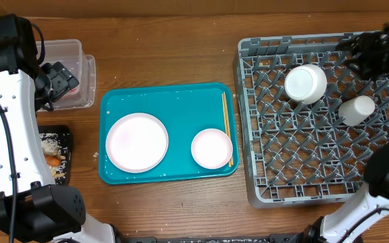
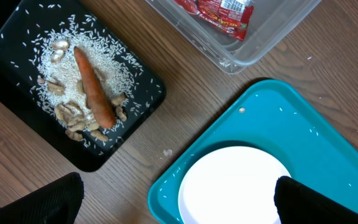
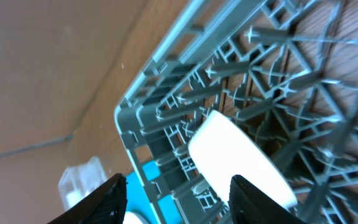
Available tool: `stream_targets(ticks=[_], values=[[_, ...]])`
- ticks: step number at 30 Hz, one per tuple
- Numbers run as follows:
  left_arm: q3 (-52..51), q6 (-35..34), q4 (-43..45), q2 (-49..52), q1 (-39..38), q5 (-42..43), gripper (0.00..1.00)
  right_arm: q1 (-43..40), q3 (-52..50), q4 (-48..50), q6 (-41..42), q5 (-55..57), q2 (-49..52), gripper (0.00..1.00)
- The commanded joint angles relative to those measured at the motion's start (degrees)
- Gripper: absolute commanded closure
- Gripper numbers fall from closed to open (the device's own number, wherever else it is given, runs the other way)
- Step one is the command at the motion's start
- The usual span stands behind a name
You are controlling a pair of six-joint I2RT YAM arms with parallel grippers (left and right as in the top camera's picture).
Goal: Sort waste into correct bins and load items into the dishwasher
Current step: 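Set the bowl upright in the rack and open the right gripper, then move the right gripper to the small white plate and grasp its rim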
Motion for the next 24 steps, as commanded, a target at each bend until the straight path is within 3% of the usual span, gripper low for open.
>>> stream_targets(ticks=[1,7,12,18,24], values=[[0.83,0.22,-0.13,-0.94,0.07,-0.15,0.00,0.07,5.40,-2.27,-0.17,6.47,-6.78,0.44],[0.83,0.22,-0.13,-0.94,0.07,-0.15,0.00,2.47,7.82,-7.74,-0.22,9.07,-14.49,0.43],[0.83,0.22,-0.11,-0.94,0.07,-0.15,0.00,9.49,7.80,-14.19,-0.63,15.23,-20.33,0.43],[0.83,0.20,-0.13,-0.94,0.07,-0.15,0.00,24.39,7.13,-20.55,-1.70,20.31,-21.66,0.43],[0.83,0.22,-0.11,-0.94,0.07,-0.15,0.00,41.79,0.42,-20.04,0.98,23.45,-21.40,0.40]])
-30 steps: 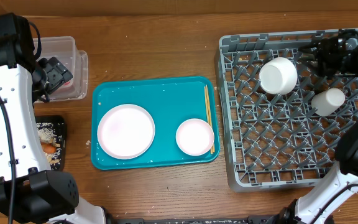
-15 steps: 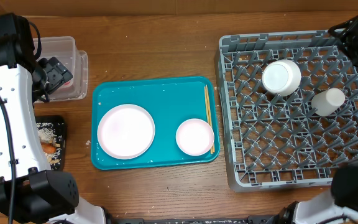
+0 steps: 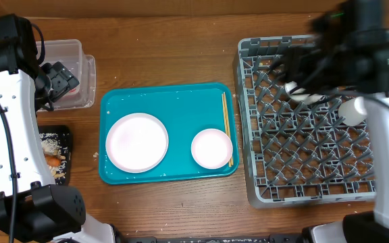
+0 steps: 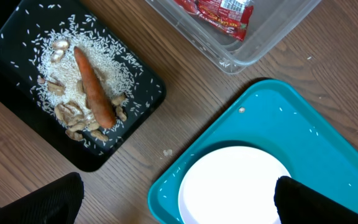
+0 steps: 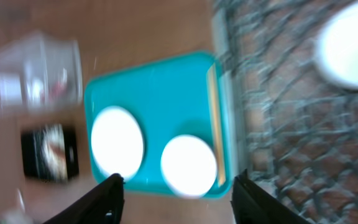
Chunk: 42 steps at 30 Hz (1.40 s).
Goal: Sort waste into correct bins and load items into the dishwasher
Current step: 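Move the right gripper to the small white plate and grasp its rim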
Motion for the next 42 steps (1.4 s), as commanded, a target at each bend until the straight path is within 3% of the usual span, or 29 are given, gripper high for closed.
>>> stream_targets(ticks=[1,4,7,10,15,20,28,33,38,42], values=[[0.83,0.20,-0.13,-0.94,0.07,-0.15,0.00,8.28,-4.61,1.18,3.34,5.33,-0.15,0.39],[0.83,0.22,-0.13,-0.94,0.07,-0.15,0.00,16.55,-11.45,5.49,10.10,11.52,-0.15,0.32],[0.83,0.20,-0.13,-0.94,0.07,-0.15,0.00,22.75,-18.99,10.75,17.09,15.63,-0.04,0.11],[0.83,0.22,-0.13,-0.94,0.07,-0.15,0.00,27.19,-26.49,18.08,21.03,15.91,0.17,0.08],[0.83,0.22,-0.13,-0.94,0.07,-0.15,0.00,32.13,-36.41,32.26,22.97,16.13,1.75,0.20],[0.83,0.22,-0.13,-0.94,0.07,-0.15,0.00,34.71,-39.78,41.18,22.93,16.61,5.84,0.36],[0.83,0.22,-0.13,-0.94,0.07,-0.15,0.00,36.15,-39.78,42.29,22.93,19.34,14.95,0.43],[0.83,0.22,-0.13,-0.94,0.07,-0.15,0.00,36.15,-39.78,42.32,22.95,19.93,15.34,0.52],[0.83,0.20,-0.13,-0.94,0.07,-0.15,0.00,36.15,-39.78,42.32,22.97,20.11,16.98,0.52],[0.83,0.20,-0.13,-0.94,0.07,-0.15,0.00,36.15,-39.76,42.29,22.97,19.50,18.82,0.60]])
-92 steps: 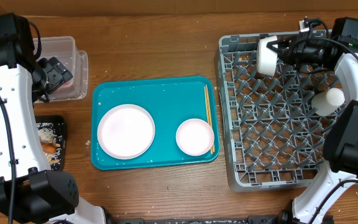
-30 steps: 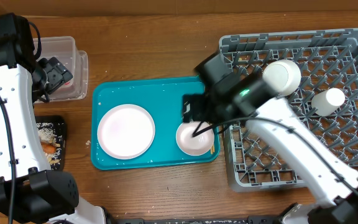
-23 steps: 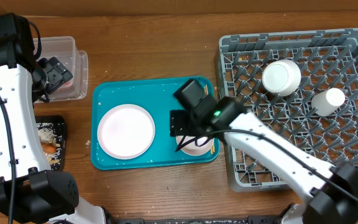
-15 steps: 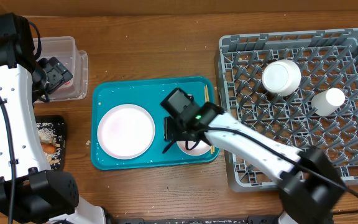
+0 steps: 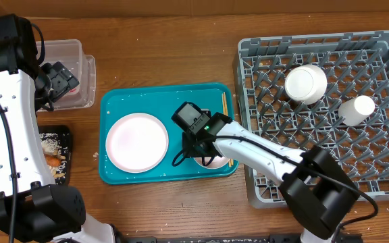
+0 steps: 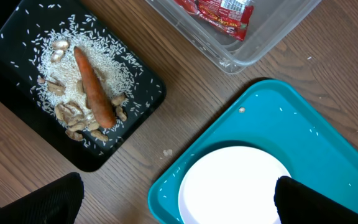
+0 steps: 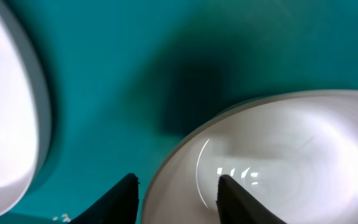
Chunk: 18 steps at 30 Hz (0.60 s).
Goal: Sort waste into correct bins and load items into the dishwasher
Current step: 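Move the right gripper to the small white plate and grasp its rim, then lift the small plate with the right gripper and carry it to the rack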
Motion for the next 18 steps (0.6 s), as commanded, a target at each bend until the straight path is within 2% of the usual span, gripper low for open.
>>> stream_targets(ticks=[1,3,8,13,18], values=[[0.83,0.22,-0.13,-0.94,0.07,-0.15,0.00,0.22,0.07,0.26,0.31,0.26,1.95,0.63],[0.83,0.20,-0.11,-0.94,0.07,-0.15,0.00,0.22,0.28,0.26,0.31,0.20,1.92,0.74],[0.83,0.20,-0.13,-0.94,0.07,-0.15,0.00,0.20,2.38,-1.11,0.26,-2.62,1.92,0.82],[0.83,0.22,-0.13,-0.94,0.07,-0.15,0.00,0.17,11.56,-8.61,0.04,-4.04,1.01,0.95],[0.83,0.22,-0.11,-0.94,0.07,-0.15,0.00,0.15,21.99,-14.69,-4.57,-7.43,-1.79,0.96]])
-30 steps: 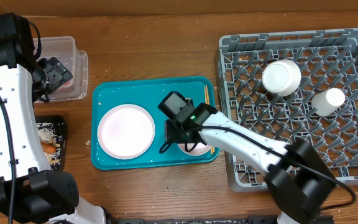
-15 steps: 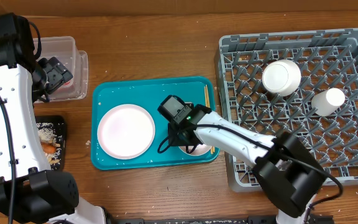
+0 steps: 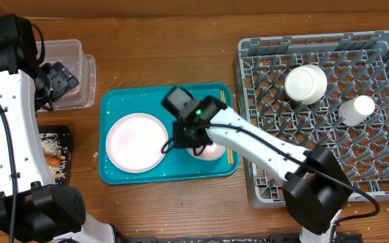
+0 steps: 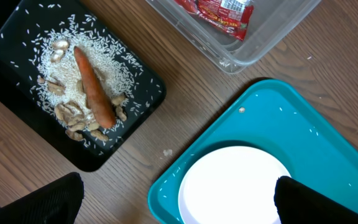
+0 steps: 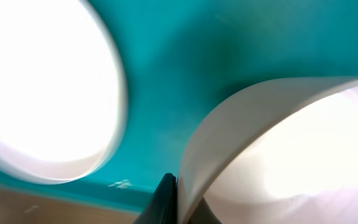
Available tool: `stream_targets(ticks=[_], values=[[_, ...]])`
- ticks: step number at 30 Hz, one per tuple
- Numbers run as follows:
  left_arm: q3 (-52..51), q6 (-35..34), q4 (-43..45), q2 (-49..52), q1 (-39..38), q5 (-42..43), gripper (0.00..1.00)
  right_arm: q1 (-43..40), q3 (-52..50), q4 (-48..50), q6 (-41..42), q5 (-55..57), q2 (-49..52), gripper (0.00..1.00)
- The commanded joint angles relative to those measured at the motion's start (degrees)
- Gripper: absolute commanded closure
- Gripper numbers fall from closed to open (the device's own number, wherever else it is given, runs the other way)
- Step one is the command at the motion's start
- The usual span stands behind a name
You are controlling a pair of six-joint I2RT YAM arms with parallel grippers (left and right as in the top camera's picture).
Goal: Sort waste into correct bins and load items into the dishwasher
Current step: 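Lift the small plate with the right gripper and carry it to the rack, then lower the small plate upright into the rack slots and release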
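My right gripper (image 3: 188, 139) is down on the teal tray (image 3: 130, 101), shut on the left rim of the small white bowl (image 3: 212, 151). In the right wrist view the bowl's (image 5: 278, 143) wall stands pinched between the dark fingers (image 5: 165, 198), and the bowl looks tilted. The white plate (image 3: 137, 142) lies to its left, also seen as the plate (image 5: 42, 87). Chopsticks (image 3: 231, 156) lie along the tray's right side, partly under the arm. My left gripper (image 3: 58, 79) hangs open over the clear bin, and the left gripper (image 4: 179, 205) holds nothing.
The grey dish rack (image 3: 316, 182) on the right holds two white cups (image 3: 306, 83) (image 3: 356, 109). A clear bin (image 4: 241, 43) with a red wrapper stands far left. Below it sits a black tray (image 4: 17, 56) with rice, a carrot and scraps.
The right gripper, open astride the bowl's left rim before, is now shut on that rim and sits slightly further left. The bowl looks tipped. The left arm has not moved.
The right gripper was first over the rack's far right corner, then above the rack's left part facing the tray. Later it was down at the small bowl, open. Now it is shut on the bowl's rim. The left arm stayed put throughout.
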Motion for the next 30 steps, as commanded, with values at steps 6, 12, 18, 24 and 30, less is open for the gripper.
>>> stream_targets(ticks=[6,12,18,24,30], values=[[0.83,0.20,-0.13,-0.94,0.07,-0.15,0.00,-3.26,13.05,-5.57,-9.60,-10.19,-9.84,0.96],[0.83,0.20,-0.13,-0.94,0.07,-0.15,0.00,-18.16,13.09,-13.11,-18.60,-20.02,-17.31,0.96],[0.83,0.22,-0.13,-0.94,0.07,-0.15,0.00,-39.67,12.04,-23.41,-34.62,-35.45,-18.38,0.96],[0.83,0.22,-0.13,-0.94,0.07,-0.15,0.00,-56.35,5.97,-29.11,-52.30,-52.11,-18.38,0.96],[0.83,0.22,-0.13,-0.94,0.07,-0.15,0.00,-66.10,-3.50,-29.92,-62.55,-62.82,-18.01,0.96]])
